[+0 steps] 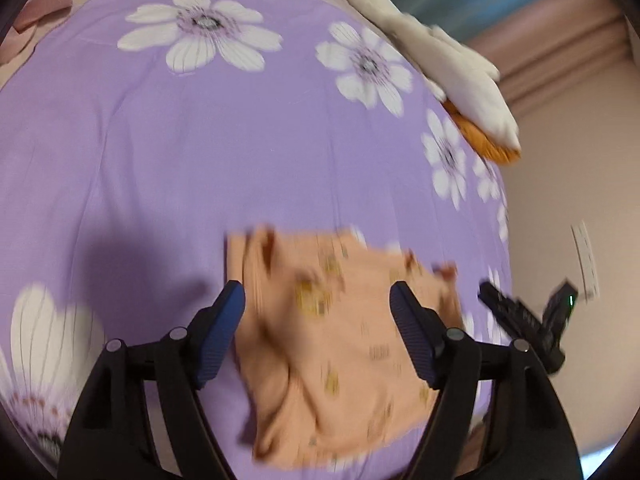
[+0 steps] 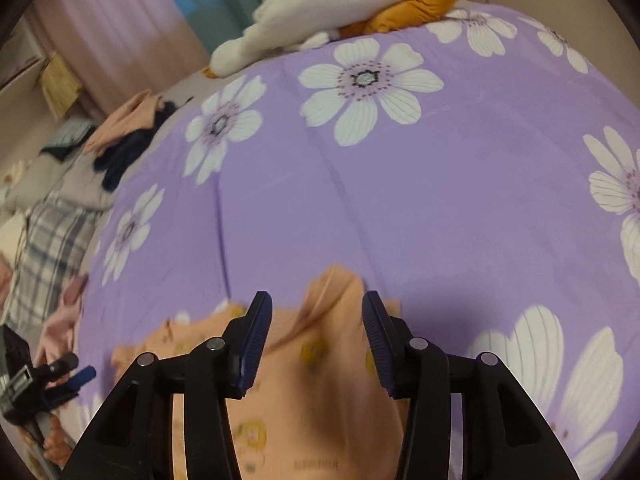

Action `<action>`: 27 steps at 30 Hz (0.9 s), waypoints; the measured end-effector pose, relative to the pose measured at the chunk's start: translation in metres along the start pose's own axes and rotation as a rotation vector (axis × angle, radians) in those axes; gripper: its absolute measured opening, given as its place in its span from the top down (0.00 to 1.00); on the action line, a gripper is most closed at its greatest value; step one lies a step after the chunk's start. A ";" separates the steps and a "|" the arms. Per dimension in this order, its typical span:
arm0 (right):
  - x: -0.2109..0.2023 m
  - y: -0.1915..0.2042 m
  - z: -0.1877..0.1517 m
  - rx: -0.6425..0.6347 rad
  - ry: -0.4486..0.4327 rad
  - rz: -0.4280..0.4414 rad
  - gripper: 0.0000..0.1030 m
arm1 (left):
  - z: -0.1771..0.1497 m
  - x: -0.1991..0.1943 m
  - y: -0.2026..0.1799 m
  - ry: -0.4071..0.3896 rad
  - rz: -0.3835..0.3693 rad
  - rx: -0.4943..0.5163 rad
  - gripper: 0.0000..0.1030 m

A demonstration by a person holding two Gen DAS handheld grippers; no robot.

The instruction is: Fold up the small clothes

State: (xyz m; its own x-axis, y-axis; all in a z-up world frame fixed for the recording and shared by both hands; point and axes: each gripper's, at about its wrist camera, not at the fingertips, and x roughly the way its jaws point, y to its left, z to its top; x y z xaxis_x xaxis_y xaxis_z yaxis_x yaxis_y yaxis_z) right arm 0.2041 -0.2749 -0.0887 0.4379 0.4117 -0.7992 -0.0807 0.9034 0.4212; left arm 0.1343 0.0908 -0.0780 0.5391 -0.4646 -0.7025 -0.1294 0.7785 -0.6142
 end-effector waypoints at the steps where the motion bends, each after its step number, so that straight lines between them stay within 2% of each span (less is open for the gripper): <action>1: -0.001 0.004 -0.005 -0.018 0.005 0.006 0.54 | -0.015 -0.004 0.001 0.020 -0.006 0.016 0.27; 3: -0.002 0.014 -0.022 -0.071 0.033 0.054 0.54 | -0.042 -0.002 0.002 0.055 0.022 0.049 0.28; 6: 0.014 0.035 -0.038 -0.125 0.132 0.130 0.54 | -0.072 0.003 0.005 0.088 0.051 0.080 0.32; 8: 0.022 0.059 -0.051 -0.181 0.181 0.185 0.55 | -0.079 0.010 0.007 0.107 0.034 0.074 0.46; 9: 0.026 0.067 -0.053 -0.201 0.196 0.206 0.55 | -0.083 0.014 0.010 0.120 0.031 0.065 0.61; 10: 0.032 0.082 -0.056 -0.227 0.216 0.237 0.57 | -0.086 0.018 0.013 0.130 0.054 0.050 0.80; 11: 0.036 0.092 -0.057 -0.242 0.229 0.262 0.57 | -0.087 0.022 0.016 0.138 0.079 0.039 0.84; 13: 0.047 0.117 -0.062 -0.278 0.263 0.321 0.58 | -0.093 0.023 0.020 0.134 0.102 0.034 0.87; 15: 0.064 0.143 -0.064 -0.325 0.284 0.331 0.58 | -0.096 0.014 0.021 0.100 0.091 0.027 0.89; 20: 0.096 0.186 -0.071 -0.432 0.324 0.278 0.62 | -0.109 -0.002 0.027 0.080 0.099 0.030 0.92; 23: 0.109 0.203 -0.069 -0.500 0.295 0.224 0.62 | -0.121 -0.004 0.042 0.105 0.105 0.001 0.92; 27: 0.131 0.212 -0.054 -0.494 0.285 0.180 0.67 | -0.133 -0.011 0.045 0.105 0.082 -0.014 0.92</action>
State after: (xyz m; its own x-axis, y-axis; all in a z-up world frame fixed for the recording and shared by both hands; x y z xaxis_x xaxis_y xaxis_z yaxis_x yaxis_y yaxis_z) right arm 0.1960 -0.0233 -0.1278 0.1269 0.5179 -0.8460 -0.5683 0.7370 0.3659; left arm 0.0122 0.0750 -0.1459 0.4365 -0.4413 -0.7840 -0.1818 0.8102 -0.5572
